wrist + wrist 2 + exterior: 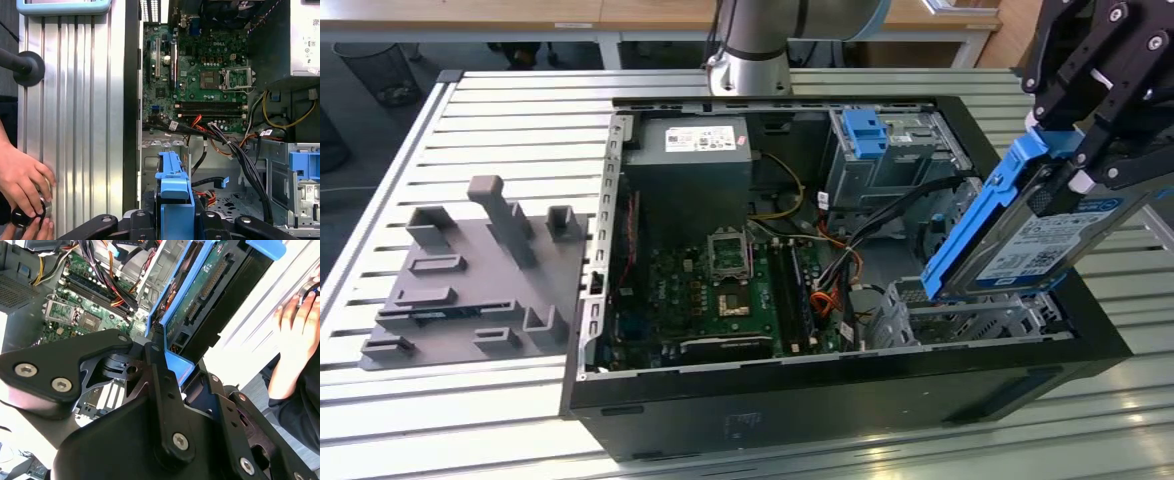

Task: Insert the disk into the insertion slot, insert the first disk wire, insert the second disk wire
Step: 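Insert the disk into the insertion slot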

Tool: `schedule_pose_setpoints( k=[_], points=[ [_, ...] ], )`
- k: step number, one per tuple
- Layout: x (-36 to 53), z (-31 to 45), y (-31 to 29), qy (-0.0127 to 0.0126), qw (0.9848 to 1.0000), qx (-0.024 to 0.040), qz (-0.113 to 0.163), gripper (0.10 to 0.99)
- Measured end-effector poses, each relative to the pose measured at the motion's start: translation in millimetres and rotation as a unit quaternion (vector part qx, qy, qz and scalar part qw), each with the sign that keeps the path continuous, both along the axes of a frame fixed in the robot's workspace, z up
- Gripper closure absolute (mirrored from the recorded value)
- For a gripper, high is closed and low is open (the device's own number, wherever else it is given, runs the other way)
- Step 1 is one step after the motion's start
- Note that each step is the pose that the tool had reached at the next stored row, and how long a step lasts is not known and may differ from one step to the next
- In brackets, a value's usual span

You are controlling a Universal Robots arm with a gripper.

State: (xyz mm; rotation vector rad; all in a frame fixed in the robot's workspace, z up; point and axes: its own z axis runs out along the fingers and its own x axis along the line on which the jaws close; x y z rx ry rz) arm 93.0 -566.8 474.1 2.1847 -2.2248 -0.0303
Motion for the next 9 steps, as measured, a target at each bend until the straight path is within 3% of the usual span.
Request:
schedule_pose_setpoints(
  k=[9],
  points=[
    [0.0,-6.2,3.0,0.0000,1.0000,-0.0001,0.000,0.722]
  ],
)
